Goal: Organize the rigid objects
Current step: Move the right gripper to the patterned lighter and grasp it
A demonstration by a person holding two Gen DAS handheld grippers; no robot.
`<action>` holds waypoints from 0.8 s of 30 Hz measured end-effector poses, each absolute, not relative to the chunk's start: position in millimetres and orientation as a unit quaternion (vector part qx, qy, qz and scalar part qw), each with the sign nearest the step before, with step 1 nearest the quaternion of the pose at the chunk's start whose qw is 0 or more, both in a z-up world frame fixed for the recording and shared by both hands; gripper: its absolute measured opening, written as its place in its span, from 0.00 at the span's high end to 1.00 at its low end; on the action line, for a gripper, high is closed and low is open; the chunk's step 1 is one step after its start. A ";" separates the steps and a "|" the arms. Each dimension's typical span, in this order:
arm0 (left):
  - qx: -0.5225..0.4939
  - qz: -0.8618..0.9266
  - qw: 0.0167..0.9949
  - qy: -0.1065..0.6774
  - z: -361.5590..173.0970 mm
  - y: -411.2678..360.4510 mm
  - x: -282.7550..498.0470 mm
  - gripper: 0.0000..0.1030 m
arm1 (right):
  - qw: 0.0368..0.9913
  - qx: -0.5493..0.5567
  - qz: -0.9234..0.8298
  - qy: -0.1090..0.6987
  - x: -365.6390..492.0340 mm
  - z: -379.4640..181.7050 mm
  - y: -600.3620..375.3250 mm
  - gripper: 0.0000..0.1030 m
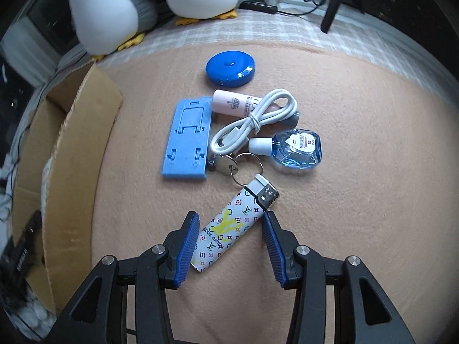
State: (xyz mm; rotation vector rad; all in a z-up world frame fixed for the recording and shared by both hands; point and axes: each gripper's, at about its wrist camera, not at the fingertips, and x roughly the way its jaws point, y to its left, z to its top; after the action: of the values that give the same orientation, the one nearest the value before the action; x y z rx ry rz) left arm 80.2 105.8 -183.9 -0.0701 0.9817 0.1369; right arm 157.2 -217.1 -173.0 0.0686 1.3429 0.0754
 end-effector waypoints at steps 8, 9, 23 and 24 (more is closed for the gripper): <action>-0.033 0.066 0.879 0.471 -183.9 105.8 80.2 0.72 | 0.792 0.008 0.070 0.607 138.9 -173.3 -232.6 0.67; -0.032 0.066 0.879 0.471 -184.0 105.5 80.3 0.72 | 0.792 0.009 0.075 0.605 137.6 -173.5 -234.9 0.67; -0.022 0.067 0.879 0.472 -184.1 103.9 81.6 0.72 | 0.842 0.034 0.064 0.534 106.7 -174.4 -246.1 0.69; -0.021 0.067 0.879 0.472 -184.1 103.7 81.8 0.72 | 0.848 0.028 0.060 0.526 104.6 -174.4 -243.6 0.69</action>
State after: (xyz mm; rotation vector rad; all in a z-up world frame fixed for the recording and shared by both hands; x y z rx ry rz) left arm 81.8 103.7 -184.1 -0.0443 0.9849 0.1398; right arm 104.6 -243.6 -174.4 0.0599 1.1088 0.1271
